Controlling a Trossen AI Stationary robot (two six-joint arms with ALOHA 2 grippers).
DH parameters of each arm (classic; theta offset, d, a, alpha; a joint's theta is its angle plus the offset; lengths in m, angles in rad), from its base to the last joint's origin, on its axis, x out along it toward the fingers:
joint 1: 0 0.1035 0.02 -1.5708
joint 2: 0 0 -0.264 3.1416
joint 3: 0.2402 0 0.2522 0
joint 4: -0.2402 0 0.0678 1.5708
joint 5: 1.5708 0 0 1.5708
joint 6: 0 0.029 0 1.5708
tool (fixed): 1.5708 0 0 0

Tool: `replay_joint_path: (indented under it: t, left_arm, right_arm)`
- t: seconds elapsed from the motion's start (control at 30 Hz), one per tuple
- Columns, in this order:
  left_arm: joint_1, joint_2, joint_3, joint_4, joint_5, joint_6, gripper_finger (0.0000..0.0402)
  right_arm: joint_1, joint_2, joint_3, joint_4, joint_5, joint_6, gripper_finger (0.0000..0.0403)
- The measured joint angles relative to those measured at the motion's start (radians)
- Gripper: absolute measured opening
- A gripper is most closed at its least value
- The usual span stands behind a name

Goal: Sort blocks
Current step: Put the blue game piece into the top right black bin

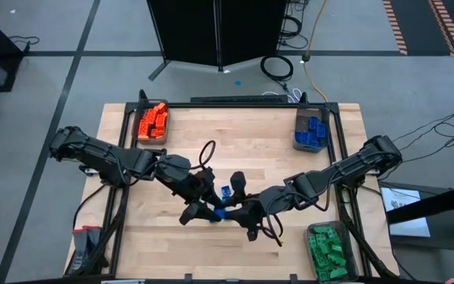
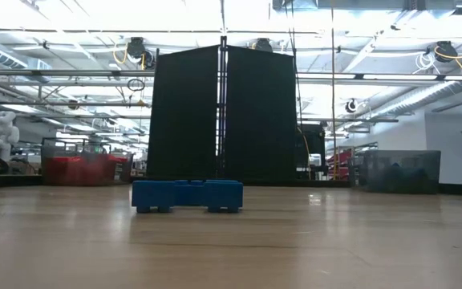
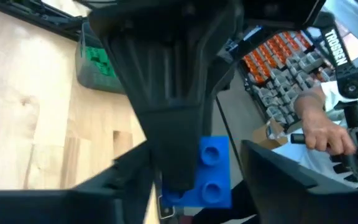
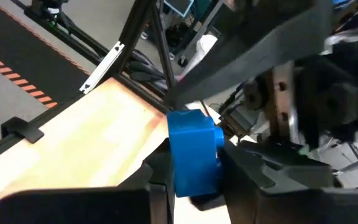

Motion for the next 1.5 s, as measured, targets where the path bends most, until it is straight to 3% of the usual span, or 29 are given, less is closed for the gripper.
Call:
replay_joint_path:
  t: [0.13, 0.23, 0.4, 0.47, 0.6, 0.73, 0.83, 1.1, 1.23, 1.33, 1.5]
  left_arm:
    - [-0.001, -0.016, 0.0, -0.006, 0.039, -0.014, 0.0291]
    - [-0.01, -0.048, 0.0, -0.019, 0.037, 0.0, 0.0314]
    - [-0.015, -0.117, 0.0, -0.181, -0.092, 0.055, 0.032]
    - [-0.015, -0.147, 0.0, -0.284, -0.184, 0.077, 0.0321]
    - [-0.014, -0.178, 0.001, -0.48, -0.41, 0.082, 0.0322]
    - [-0.014, -0.182, 0.001, -0.566, -0.515, 0.083, 0.0322]
    - [-0.006, -0.178, 0.001, -0.583, -0.542, 0.088, 0.0322]
    - [0.029, -0.173, 0.0, -0.592, -0.537, 0.114, 0.0322]
    - [0.031, -0.172, 0.0, -0.637, -0.498, 0.109, 0.0322]
    - [0.031, -0.172, 0.0, -0.678, -0.488, 0.107, 0.0322]
    - [0.031, -0.172, 0.0, -0.699, -0.488, 0.12, 0.0322]
  right_arm:
    - [0.002, -0.007, 0.0, -0.011, 0.004, 0.022, 0.0079]
    - [0.003, -0.03, 0.0, -0.011, 0.039, 0.025, 0.0079]
    - [0.0, -0.111, 0.0, -0.184, 0.151, 0.093, 0.0079]
    - [-0.001, -0.159, 0.0, -0.359, 0.269, 0.18, 0.0079]
    - [-0.068, -0.246, 0.0, -0.82, 0.552, 0.614, 0.0079]
    - [-0.239, -0.301, 0.0, -1.273, 0.564, 1.132, 0.0079]
    - [-0.388, -0.308, 0.0, -1.485, 0.565, 1.408, 0.0079]
    - [-0.798, -0.294, -0.114, -1.3, 0.501, 1.346, 0.0079]
    - [-1.006, -0.297, -0.239, -1.196, 0.316, 1.373, 0.0079]
    - [-1.086, -0.301, -0.326, -1.075, 0.184, 1.337, 0.0079]
    - [-1.149, -0.27, -0.397, -0.943, 0.058, 1.281, 0.0079]
